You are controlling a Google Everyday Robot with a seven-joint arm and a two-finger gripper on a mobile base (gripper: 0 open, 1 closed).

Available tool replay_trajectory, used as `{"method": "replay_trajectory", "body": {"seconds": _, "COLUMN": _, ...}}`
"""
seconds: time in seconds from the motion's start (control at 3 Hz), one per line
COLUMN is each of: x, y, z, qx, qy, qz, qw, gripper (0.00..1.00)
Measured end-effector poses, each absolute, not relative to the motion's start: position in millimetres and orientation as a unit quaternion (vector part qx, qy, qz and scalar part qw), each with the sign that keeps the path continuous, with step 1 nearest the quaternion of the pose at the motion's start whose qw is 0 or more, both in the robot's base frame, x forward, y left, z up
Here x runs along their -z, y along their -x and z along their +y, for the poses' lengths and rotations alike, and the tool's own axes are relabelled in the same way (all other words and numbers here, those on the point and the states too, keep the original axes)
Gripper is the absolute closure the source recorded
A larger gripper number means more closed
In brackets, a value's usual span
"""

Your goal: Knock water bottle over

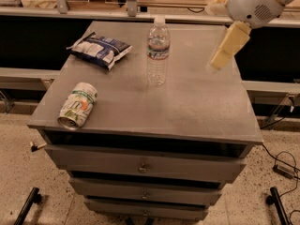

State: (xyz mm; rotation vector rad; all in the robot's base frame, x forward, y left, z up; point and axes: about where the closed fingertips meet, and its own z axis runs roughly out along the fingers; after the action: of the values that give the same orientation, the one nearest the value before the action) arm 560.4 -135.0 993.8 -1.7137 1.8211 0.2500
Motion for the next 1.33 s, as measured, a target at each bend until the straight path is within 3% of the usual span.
{"method": "replay_trajectory", "body": {"seconds": 0.33, "x": -991.7, "y": -559.4, "z": -134.9, "qx": -0.106, "qy": 0.644, "qz": 0.688, "qw": 0.318, "gripper": 0.00}}
{"method": "replay_trajectory", "body": {"seconds": 0.67, "x": -966.0, "y": -567.5, "z": -108.3, "qx": -0.170, "qy": 0.617, "qz": 0.677, "qw": 0.364, "gripper": 0.00}}
{"method": "replay_trajectory", "body": {"seconds": 1.33, "x": -944.3, "y": -626.7, "z": -61.3, "qx": -0.226, "qy": 0.543, "qz": 0.658, "qw": 0.470, "gripper": 0.00}}
